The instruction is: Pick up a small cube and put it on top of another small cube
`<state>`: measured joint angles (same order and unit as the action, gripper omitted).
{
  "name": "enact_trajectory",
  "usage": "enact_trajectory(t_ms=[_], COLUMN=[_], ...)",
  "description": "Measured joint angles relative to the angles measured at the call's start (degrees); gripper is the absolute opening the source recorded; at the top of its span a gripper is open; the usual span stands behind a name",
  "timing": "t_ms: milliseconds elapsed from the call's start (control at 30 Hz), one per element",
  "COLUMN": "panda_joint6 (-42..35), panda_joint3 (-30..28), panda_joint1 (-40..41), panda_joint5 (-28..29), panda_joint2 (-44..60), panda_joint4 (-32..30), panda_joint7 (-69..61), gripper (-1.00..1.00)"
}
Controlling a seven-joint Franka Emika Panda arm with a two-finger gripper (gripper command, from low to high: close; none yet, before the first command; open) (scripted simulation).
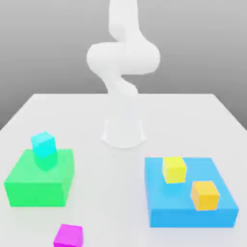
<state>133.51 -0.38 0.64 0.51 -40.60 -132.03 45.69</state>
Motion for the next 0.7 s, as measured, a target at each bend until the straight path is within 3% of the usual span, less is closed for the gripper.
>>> enact_trajectory(t_ms=[400, 700], panda_joint6=[8.3, 14.5], panda_joint3=[-3.1, -5.2], panda_joint1=[2.5, 5.2], panda_joint5=[1.2, -1.0], panda_joint2=[25.3, 44.0], panda_joint4=[-1.2, -2.1], panda_joint7=[-1.7, -5.1], gripper=[0.00, 0.00])
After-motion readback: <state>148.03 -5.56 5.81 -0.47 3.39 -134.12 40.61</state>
